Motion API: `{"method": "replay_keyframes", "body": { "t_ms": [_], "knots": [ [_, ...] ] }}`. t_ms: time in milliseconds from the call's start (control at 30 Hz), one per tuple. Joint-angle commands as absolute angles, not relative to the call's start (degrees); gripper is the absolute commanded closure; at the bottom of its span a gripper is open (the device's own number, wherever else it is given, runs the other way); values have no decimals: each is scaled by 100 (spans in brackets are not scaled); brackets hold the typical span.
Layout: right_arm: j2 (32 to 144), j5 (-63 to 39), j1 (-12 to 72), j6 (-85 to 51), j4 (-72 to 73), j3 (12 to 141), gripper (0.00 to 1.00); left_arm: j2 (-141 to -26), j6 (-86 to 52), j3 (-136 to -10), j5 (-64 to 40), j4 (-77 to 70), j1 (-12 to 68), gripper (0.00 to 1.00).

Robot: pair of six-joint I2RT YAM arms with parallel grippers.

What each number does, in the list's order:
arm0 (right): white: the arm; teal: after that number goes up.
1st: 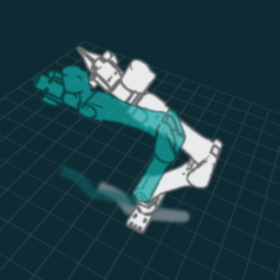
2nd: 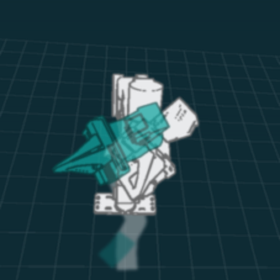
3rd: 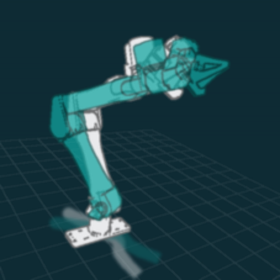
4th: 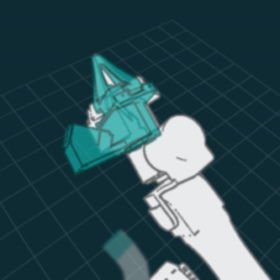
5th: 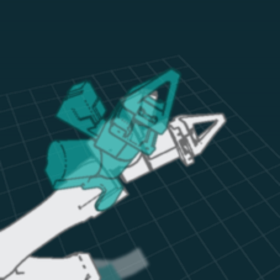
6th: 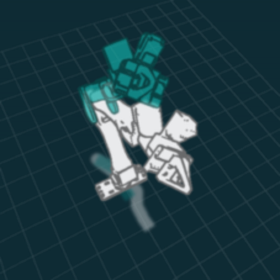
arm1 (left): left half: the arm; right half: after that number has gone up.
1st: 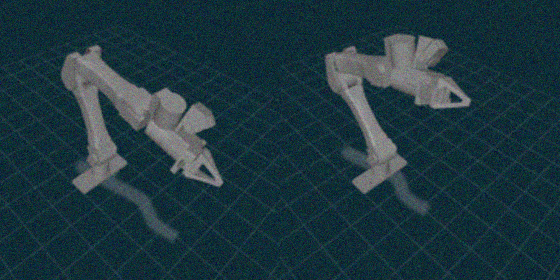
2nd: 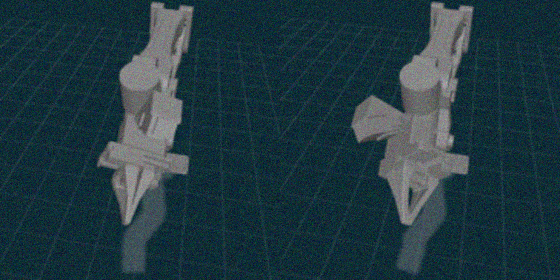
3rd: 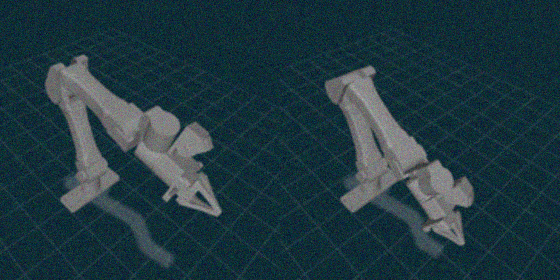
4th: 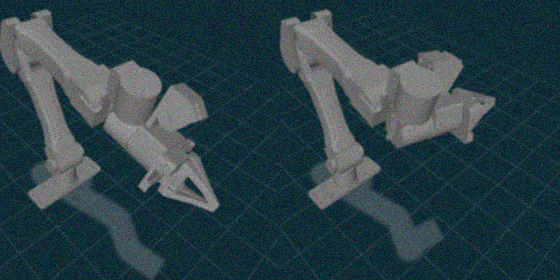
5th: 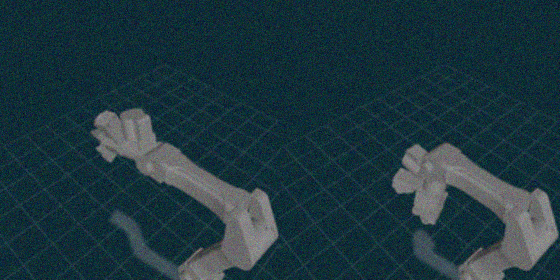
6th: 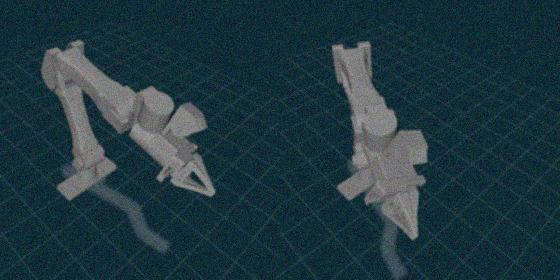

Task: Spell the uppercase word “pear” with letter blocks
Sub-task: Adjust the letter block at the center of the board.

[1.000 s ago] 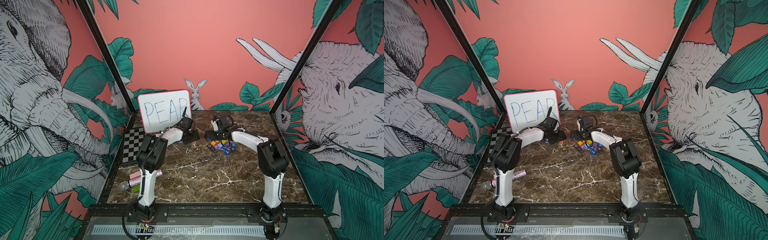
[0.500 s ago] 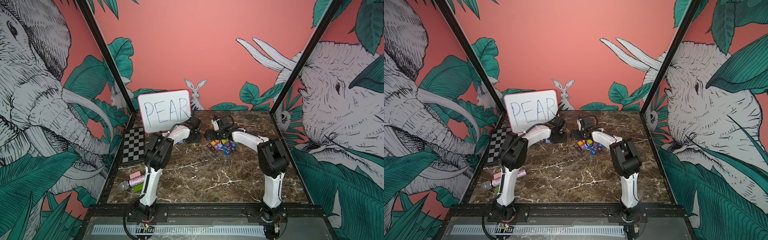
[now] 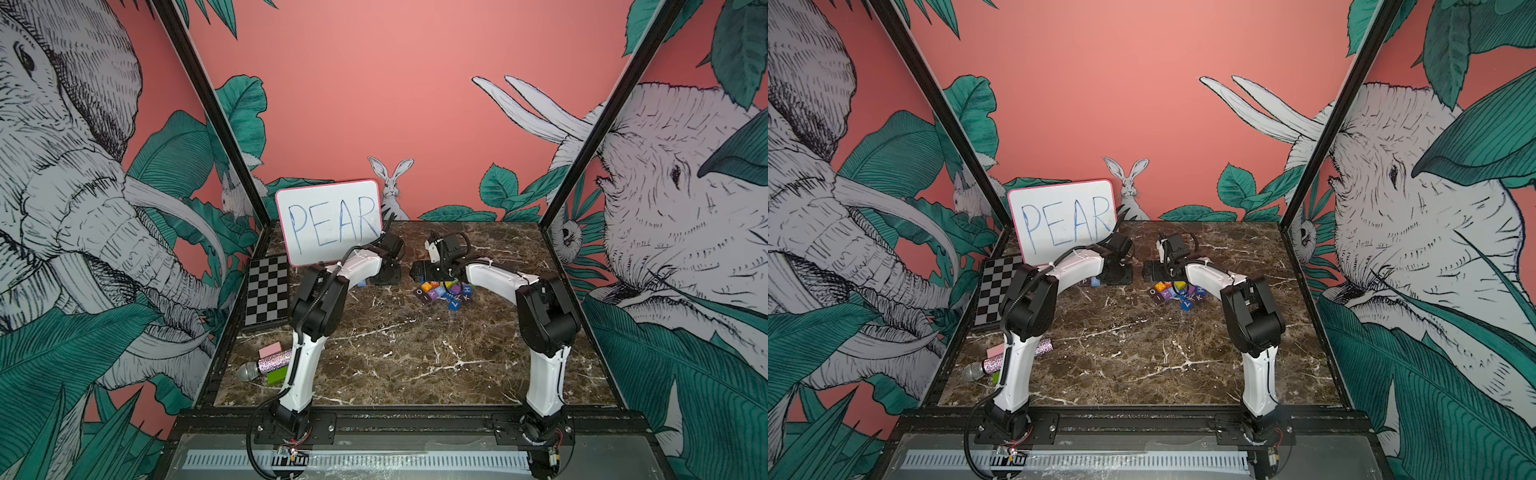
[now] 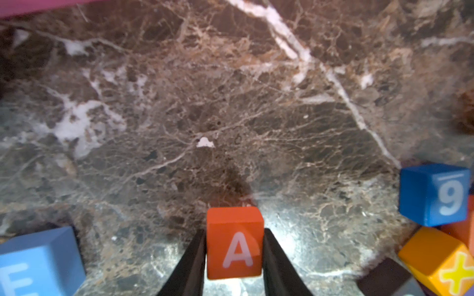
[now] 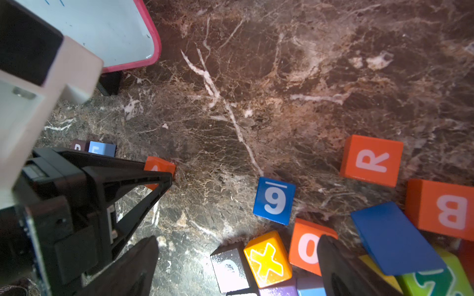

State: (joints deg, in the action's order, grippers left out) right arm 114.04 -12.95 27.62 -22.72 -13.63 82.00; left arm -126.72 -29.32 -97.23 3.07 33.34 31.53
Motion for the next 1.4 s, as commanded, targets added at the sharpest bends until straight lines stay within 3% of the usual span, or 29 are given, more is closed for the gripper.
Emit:
{"method": "replay_keyframes", "body": {
  "t_ms": [0,467,1367],
  "knots": [
    [11165,-1367,2727,-2320,-1196,8152,1,-12540,-3060,-9563,436,3500,3182,64],
    [11241,-1521,2736,-2408,-1163,8182,1,-11975,-3261,-8708,756,2928,3105,67],
    [11408,-1625,2842,-2487,-1169,8275,1,-11796,-3190,-8464,964,2856,2795,67]
  ]
}}
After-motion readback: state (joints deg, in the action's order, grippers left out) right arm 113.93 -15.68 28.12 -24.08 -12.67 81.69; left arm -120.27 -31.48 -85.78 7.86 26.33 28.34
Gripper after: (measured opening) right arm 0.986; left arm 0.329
